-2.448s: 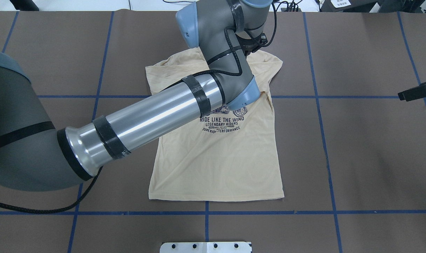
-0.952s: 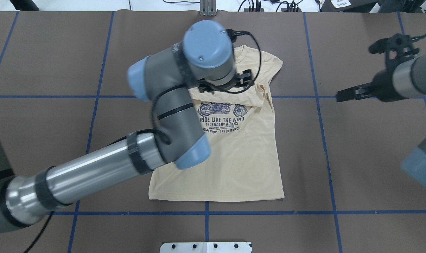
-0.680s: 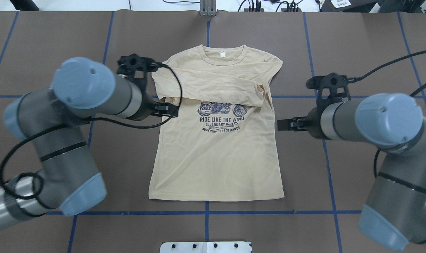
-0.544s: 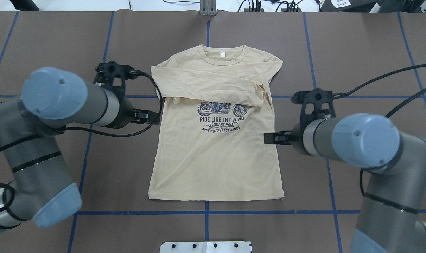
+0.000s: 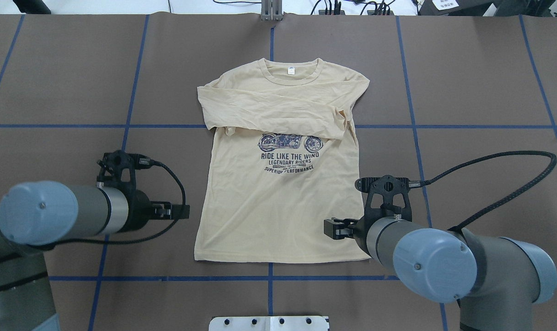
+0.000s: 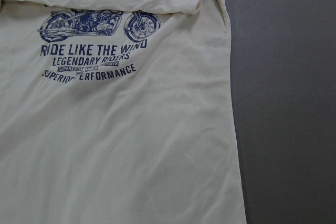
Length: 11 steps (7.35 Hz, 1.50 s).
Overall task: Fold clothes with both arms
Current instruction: 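Lower both grippers to the hem corners nearest the robot and grasp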
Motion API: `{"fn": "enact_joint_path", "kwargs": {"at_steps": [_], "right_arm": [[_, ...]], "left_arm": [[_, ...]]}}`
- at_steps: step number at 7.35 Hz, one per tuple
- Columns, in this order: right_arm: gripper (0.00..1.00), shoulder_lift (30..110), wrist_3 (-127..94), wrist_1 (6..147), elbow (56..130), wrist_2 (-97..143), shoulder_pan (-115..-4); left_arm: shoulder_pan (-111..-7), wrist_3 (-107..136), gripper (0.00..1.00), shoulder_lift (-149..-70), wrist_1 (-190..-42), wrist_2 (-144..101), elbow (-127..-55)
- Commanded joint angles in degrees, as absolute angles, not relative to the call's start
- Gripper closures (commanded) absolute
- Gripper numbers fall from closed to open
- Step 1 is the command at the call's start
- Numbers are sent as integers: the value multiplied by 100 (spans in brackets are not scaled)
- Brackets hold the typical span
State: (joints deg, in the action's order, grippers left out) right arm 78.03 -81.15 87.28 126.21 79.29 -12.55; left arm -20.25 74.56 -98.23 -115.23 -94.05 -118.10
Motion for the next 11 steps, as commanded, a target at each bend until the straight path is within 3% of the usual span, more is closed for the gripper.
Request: {"fn": "enact_joint_path", "kwargs": {"at_steps": [1,2,4,11], "right_arm": [[0,8785,-8121,7579,12612,7797,-1204],[0,8798,-8121,7611,12595,7639,-1187],[0,8780,-8121,7611,12586,7611,-1187],[0,8745,-8121,7620,12542,7611,-1178]], "left_arm": [[-1041,8373,1,-9852,-11575,-8931,-11656],[-950,8515,10,-10070,-11540,-8860,-11350],[-949,8534,41,-10379,-11330,-8877,-11127],[-1239,8358,43,-10555,-10846,-8921,-11118]]}}
